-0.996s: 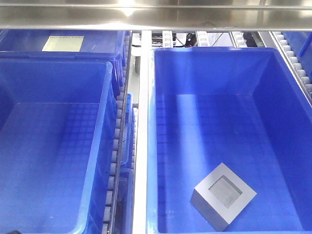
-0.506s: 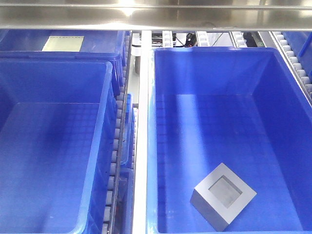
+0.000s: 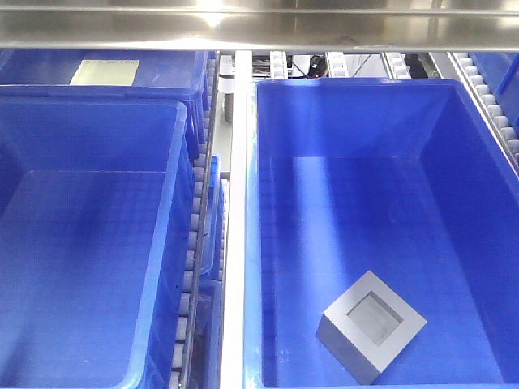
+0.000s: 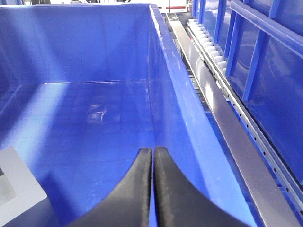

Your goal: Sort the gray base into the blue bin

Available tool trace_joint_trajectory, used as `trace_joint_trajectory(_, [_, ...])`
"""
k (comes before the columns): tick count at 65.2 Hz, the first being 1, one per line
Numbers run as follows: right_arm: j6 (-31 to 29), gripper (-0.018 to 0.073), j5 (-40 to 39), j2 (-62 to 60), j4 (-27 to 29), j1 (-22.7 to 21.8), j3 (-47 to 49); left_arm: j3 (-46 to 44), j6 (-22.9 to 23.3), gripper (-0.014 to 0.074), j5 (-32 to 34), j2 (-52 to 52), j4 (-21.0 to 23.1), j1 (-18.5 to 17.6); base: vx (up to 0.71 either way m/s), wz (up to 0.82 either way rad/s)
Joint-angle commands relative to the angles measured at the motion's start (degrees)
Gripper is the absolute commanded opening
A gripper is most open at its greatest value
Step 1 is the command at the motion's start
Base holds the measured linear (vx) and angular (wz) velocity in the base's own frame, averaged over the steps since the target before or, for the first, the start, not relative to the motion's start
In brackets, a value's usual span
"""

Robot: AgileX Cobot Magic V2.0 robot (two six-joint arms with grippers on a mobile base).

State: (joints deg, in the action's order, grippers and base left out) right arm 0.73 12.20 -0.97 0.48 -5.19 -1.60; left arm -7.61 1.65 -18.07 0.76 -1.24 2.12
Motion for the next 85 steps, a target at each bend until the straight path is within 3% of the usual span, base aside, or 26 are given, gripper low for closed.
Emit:
trace_joint_trajectory(1, [-0.7,-0.0005,-3.7,-0.1,-0.5,0.0,-0.1,2.3,0.1,-0.0006,7.0,0.7,-0.2,0.0,0.0,0.0])
trace_joint_trajectory(10, [-0.7,-0.0005,-3.7,-0.1,-0.5,0.0,-0.1,8.1,0.2,-0.0006,12.6,0.7,-0.2,0.0,0.0,0.0])
trace_joint_trajectory(85, [-0.7,-0.0005,-3.8,-0.1,-0.5,0.0,-0.1,7.9,0.2,-0.0006,12.1,0.7,-0.2,0.0,0.0,0.0])
